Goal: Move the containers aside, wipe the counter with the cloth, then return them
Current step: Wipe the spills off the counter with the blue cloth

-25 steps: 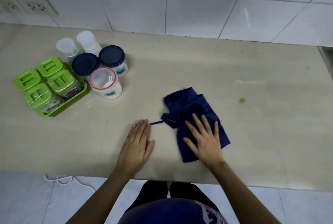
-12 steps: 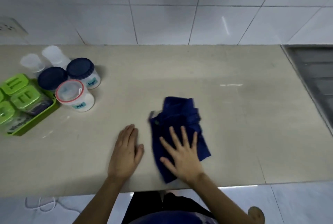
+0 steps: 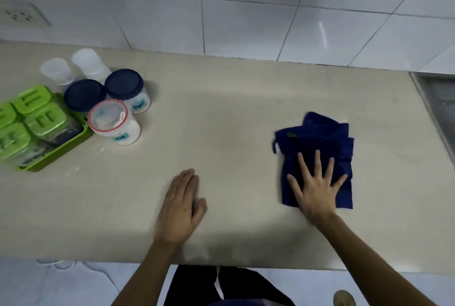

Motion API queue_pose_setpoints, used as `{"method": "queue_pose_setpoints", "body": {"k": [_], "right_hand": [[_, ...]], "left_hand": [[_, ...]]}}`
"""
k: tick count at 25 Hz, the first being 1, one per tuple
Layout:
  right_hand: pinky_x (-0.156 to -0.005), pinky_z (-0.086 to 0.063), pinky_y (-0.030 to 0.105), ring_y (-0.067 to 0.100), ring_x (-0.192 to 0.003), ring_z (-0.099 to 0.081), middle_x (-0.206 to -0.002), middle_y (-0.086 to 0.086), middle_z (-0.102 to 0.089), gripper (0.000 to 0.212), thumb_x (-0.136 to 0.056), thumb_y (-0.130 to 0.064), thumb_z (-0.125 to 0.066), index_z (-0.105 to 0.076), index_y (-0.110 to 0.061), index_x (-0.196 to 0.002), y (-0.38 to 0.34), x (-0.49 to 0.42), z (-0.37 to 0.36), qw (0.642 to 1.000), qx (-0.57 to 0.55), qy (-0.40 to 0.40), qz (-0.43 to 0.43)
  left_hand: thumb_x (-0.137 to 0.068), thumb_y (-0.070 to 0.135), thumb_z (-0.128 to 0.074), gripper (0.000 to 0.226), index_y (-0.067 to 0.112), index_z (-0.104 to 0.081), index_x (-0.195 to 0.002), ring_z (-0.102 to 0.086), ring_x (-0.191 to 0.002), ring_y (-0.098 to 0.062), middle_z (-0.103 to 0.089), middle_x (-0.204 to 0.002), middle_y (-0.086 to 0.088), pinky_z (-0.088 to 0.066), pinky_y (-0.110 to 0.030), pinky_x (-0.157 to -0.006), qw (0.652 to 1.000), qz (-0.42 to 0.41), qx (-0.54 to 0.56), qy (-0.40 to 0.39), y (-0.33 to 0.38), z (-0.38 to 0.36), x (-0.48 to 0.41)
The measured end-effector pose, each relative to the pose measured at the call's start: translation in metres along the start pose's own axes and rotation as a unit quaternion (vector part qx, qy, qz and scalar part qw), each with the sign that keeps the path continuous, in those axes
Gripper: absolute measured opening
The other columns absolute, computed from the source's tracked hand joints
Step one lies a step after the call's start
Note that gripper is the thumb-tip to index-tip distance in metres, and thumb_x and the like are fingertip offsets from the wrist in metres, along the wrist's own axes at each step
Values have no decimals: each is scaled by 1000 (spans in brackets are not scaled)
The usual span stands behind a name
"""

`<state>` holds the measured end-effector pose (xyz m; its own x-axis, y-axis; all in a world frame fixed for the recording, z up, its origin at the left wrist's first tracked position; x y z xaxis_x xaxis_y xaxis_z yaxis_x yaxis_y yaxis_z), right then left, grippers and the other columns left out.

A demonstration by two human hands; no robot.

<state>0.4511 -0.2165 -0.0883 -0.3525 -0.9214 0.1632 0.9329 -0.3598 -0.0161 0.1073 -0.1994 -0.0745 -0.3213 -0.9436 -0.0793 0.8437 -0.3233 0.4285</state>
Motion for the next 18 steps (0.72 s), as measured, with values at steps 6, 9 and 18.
{"method": "queue_pose_setpoints", "body": {"k": [6,9,18], "right_hand": [[-107,-1,74,45,-145,4,-161,10,-4,69,-90,-68,-23,-14,-36,-150,-168,47,-7,970,4,4,244],[-110,-5,69,32,-148,1,-162,-1,-7,66,-91,-68,-24,-18,-37,-149,-172,61,-8,948,6,8,318],[-109,-1,72,39,-146,4,-162,3,-4,72,-85,-70,-14,-10,-39,-150,1,-14,4,999,-24,16,-32]], "left_hand": [[-93,36,-43,56,7,-42,-140,-31,-141,-21,-41,-149,-9,-19,-38,-119,999,-6,-17,-28,1,-3,-3],[-93,37,-42,56,7,-42,-140,-31,-141,-20,-41,-149,-9,-15,-36,-120,999,-2,-15,-30,-1,-2,1],[-91,33,-47,54,3,-49,-135,-35,-140,-24,-43,-148,-10,-22,-39,-119,1000,-10,12,-2,-3,-1,-2]]}}
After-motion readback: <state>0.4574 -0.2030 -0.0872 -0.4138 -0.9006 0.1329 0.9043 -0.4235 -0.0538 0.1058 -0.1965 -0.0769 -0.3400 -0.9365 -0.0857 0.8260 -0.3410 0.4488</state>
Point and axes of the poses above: each hand's wrist, its own x-axis away from the middle knuckle, its own z-axis out of the back of the hand, y = z × x, the point moved 8 cm from there along -x, towards the middle knuckle
